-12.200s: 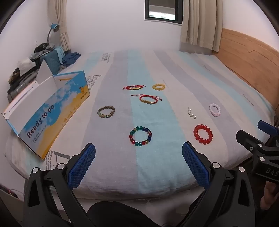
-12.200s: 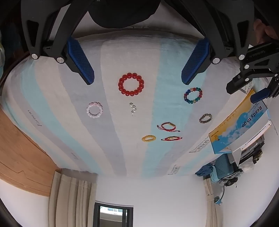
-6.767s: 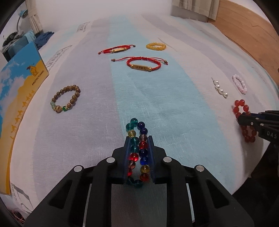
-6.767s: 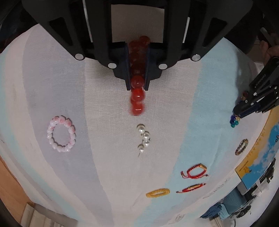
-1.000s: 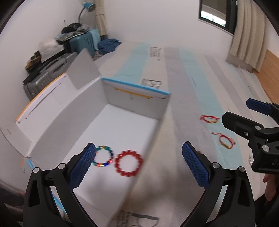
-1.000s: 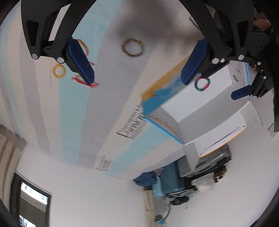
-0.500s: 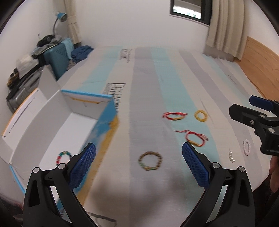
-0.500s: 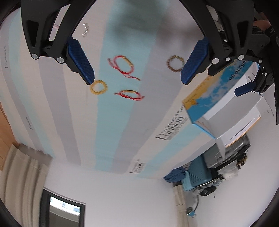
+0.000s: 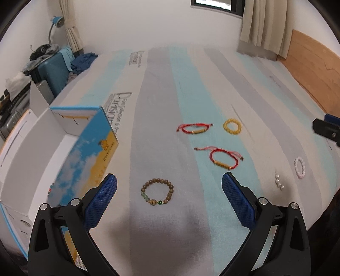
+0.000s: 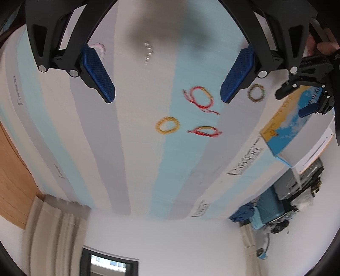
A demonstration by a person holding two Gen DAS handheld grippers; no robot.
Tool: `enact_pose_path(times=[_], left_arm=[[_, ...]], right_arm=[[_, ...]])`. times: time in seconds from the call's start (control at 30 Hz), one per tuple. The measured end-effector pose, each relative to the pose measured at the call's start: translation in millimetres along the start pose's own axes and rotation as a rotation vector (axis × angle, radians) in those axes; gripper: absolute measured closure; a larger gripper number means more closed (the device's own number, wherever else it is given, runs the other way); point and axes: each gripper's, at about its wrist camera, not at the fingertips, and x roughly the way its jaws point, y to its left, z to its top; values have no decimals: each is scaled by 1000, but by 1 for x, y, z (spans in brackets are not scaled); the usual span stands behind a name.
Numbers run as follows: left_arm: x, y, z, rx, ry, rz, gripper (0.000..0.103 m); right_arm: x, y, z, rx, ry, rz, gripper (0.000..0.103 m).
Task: Organize jewelry
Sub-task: 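Move both tools back over the bed toward the wooden and pink bracelets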
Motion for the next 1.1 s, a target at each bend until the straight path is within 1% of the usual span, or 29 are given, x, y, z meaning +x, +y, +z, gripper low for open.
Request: enact_pose_path(times=[0.27,0.4,0.6,0.77,0.97,1.1], left_arm=[[30,0,-14,4,40,8,6],[44,5,-18,2,56,19,6],[66,11,-25,-2,81,21,6],[85,14,-32,1,96,24,6],[105,19,-40,-13,111,10,6],[117,21,-44,-19,122,-2,6]], right_arm=[[27,-53,-26,61,54,-55,8],[41,-73,-41,78,85,-77,8],[62,-101,-61,112,123,-89,8],[79,-118,-75,134,160,-88,8],[101,-129,-91,141,207,-83,8],[116,-130,-102,132,241,-75,15]])
